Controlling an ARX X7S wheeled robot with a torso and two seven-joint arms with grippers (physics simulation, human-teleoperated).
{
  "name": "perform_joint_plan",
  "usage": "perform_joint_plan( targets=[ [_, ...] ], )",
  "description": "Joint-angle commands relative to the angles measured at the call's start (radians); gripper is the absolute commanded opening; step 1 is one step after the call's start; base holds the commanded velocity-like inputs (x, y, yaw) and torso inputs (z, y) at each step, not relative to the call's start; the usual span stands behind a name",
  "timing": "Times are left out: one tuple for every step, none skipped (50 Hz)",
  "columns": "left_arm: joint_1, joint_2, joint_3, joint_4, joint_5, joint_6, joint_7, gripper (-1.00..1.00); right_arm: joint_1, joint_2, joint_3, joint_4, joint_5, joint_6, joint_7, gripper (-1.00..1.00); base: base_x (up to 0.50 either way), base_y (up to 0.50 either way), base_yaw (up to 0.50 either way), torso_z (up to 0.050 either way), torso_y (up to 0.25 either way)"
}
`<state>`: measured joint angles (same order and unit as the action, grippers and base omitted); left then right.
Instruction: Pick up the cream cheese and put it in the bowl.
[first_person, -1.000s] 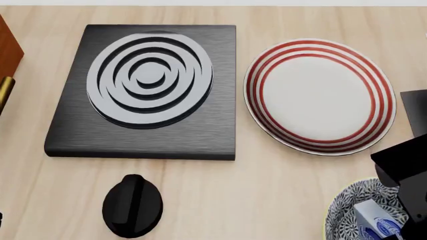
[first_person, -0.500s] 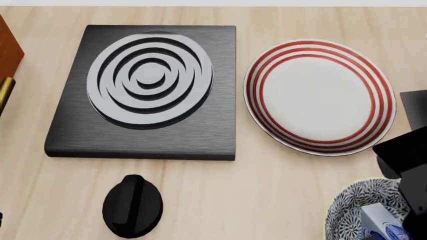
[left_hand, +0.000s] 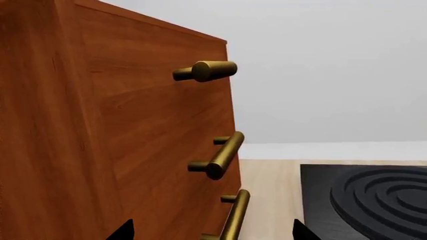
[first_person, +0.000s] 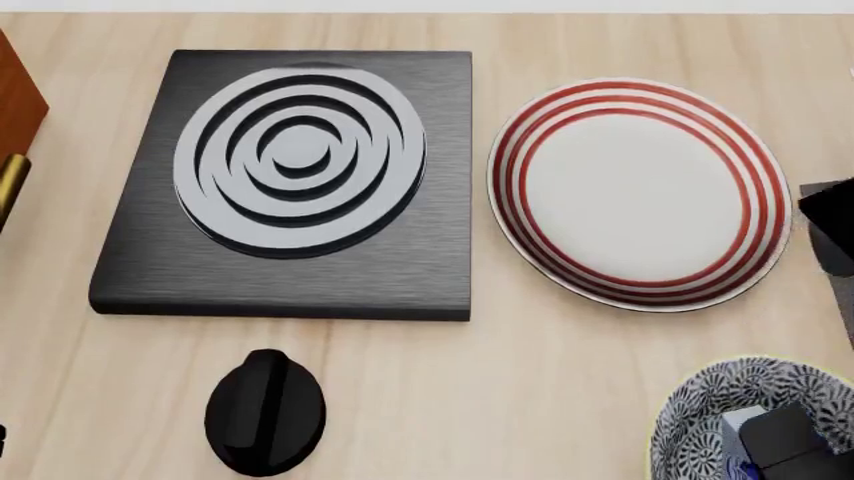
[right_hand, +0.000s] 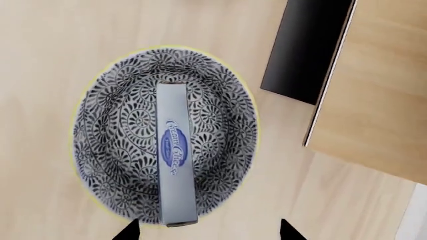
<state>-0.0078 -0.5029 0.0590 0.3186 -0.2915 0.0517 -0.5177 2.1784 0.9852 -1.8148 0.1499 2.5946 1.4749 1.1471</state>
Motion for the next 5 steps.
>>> perform_joint_plan(
  targets=[
    [0.0,-0.003,0.001,0.005,-0.002,-0.005,-0.001,1.0,0.095,0.023,-0.028,-0.05,0.066,-0.003,0.061,1.0,0.0,0.0,0.0,0.0,0.0],
    [0.0,-0.004,0.002,0.006,-0.001,-0.006,-0.002,1.0,0.095,0.023,-0.018,-0.058,0.066,-0.008,0.055,1.0,0.0,0.0,0.0,0.0,0.0],
    [-0.001,-0.005,0.001,0.011,-0.002,-0.011,-0.003,1.0,0.098,0.023,-0.021,-0.057,0.073,-0.009,0.057,1.0,0.0,0.0,0.0,0.0,0.0],
    [-0.001,-0.005,0.001,0.011,-0.002,-0.012,-0.003,1.0,0.103,0.024,-0.022,-0.057,0.072,-0.006,0.062,1.0,0.0,0.0,0.0,0.0,0.0],
    [-0.002,-0.005,0.002,0.01,-0.002,-0.012,-0.002,1.0,0.107,0.026,-0.024,-0.06,0.075,-0.005,0.066,1.0,0.0,0.0,0.0,0.0,0.0]
  ],
)
